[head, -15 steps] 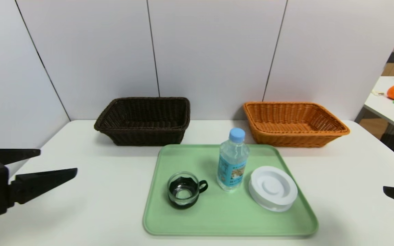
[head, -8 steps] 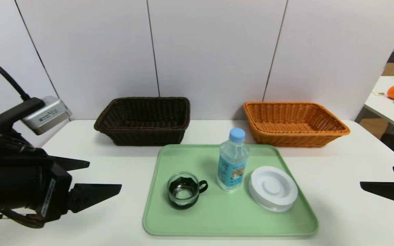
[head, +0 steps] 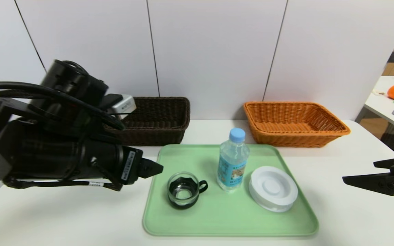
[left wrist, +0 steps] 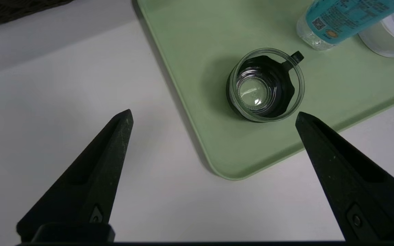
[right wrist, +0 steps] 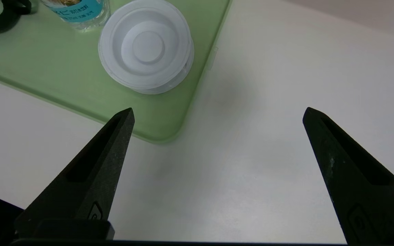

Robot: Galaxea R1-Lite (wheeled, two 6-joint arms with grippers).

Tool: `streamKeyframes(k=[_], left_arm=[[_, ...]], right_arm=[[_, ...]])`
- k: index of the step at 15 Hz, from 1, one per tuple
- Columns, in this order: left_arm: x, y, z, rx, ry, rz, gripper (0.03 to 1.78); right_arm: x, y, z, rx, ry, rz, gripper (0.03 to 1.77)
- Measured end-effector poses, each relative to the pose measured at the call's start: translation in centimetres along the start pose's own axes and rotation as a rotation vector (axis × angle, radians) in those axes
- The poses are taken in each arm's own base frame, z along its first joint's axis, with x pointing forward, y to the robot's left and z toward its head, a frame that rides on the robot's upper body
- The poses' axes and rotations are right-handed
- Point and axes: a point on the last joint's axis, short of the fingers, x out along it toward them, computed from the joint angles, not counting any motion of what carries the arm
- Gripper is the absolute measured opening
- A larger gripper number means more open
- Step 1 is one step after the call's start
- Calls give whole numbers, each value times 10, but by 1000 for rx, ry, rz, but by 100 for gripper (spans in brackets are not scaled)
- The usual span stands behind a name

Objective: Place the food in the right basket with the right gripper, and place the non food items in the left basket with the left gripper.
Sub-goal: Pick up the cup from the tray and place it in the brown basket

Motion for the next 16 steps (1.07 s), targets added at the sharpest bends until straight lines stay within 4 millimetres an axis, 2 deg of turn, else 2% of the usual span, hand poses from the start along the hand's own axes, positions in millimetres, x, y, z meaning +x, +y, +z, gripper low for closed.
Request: streamKeyframes(k=[3,6,16], left_arm=[[29,-18,-4,-69,42,110,169],[52,-26,-5,-129,64,201,169],[79,-39,-13,-160,137,218,169]], right_arm=[[7,-2,2,6,23,-1,170],[10,-3,1,17,37,2,170],[8,-3,0,26,36,-3,170]])
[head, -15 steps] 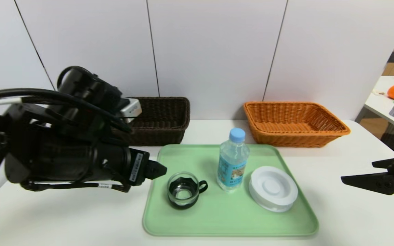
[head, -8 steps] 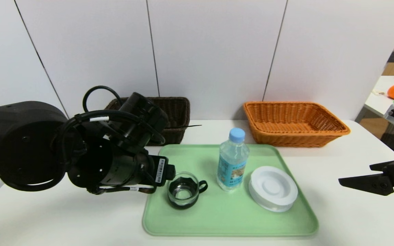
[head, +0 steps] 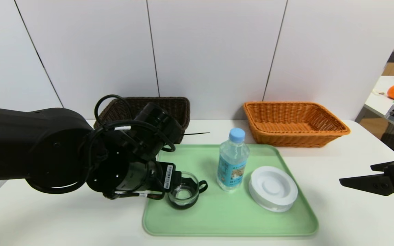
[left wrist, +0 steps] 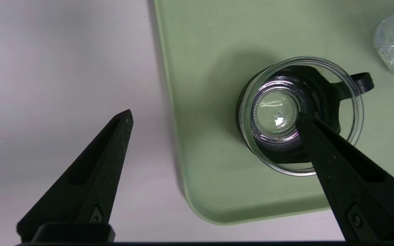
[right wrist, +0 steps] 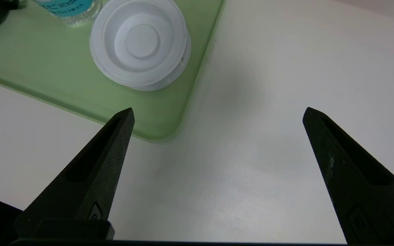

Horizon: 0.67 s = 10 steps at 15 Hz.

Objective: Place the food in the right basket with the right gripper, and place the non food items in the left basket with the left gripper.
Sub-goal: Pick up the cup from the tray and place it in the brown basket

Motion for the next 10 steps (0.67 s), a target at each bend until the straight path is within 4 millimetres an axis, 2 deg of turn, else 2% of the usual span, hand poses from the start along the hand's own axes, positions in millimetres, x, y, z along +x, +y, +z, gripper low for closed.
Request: streamKeyframes(k=[10], left_arm=[[32,-12,-11,32,40,92,169]], right_arm=[[0,0,-7,35,11,-3,170]])
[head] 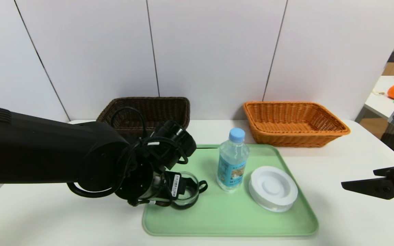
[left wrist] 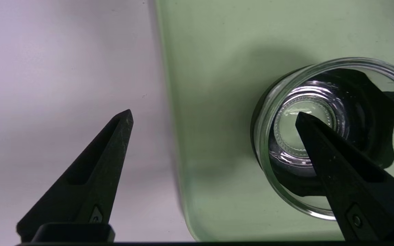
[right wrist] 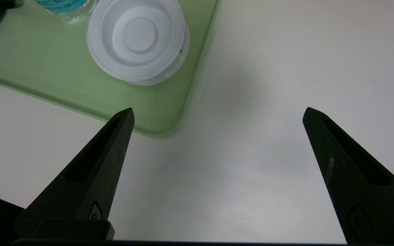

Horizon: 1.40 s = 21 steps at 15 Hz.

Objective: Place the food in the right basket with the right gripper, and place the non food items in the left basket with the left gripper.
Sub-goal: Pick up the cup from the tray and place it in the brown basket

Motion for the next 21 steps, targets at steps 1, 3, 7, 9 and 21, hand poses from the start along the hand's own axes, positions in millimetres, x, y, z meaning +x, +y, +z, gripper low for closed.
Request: streamKeyframes(k=[1,3,7,9,21], left_arm=[[1,0,0,-1,3,2,169],[3,-1,-1,-3,6,3,169],[2,-1,0,-6,5,1,168],[1,-2,1,-4,0,-4,131],[-11,-13,3,14,-22,-43,9]], right_arm=[[0,0,-1,1,0,0,170],[-1,0,-2,0,-1,0,170],[-3,1,-3,-1,-8,-2,170],[-4,1,-3,-2,-11,-2,170],[-9,2,-5,-4,-28,-5,170]])
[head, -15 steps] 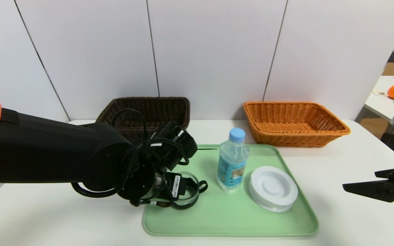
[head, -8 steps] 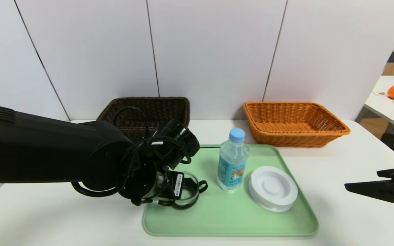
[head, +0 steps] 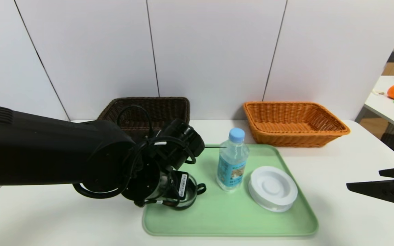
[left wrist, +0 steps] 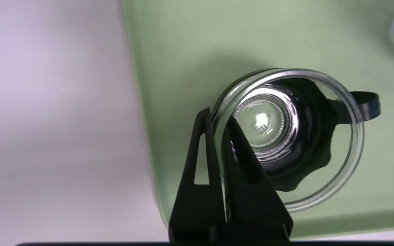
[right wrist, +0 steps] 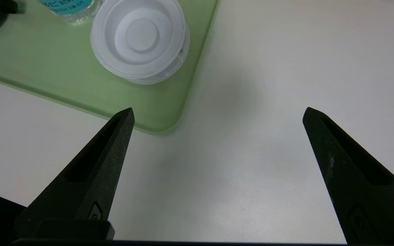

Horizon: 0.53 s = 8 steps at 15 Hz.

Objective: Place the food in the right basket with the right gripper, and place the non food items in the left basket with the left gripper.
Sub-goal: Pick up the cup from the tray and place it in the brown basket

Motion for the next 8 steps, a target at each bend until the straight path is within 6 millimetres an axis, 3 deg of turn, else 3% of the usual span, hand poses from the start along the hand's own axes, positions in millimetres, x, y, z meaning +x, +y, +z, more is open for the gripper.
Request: streamKeyframes(k=[4,8], left_arm=[[-30,6,14,-15,-53,-27,9],[-64,27,37,-42,-149,-46,9]], right_arm=[[0,-4,-2,19,2,-17,170],[-3,-5,-2,26,-7,-30,170]])
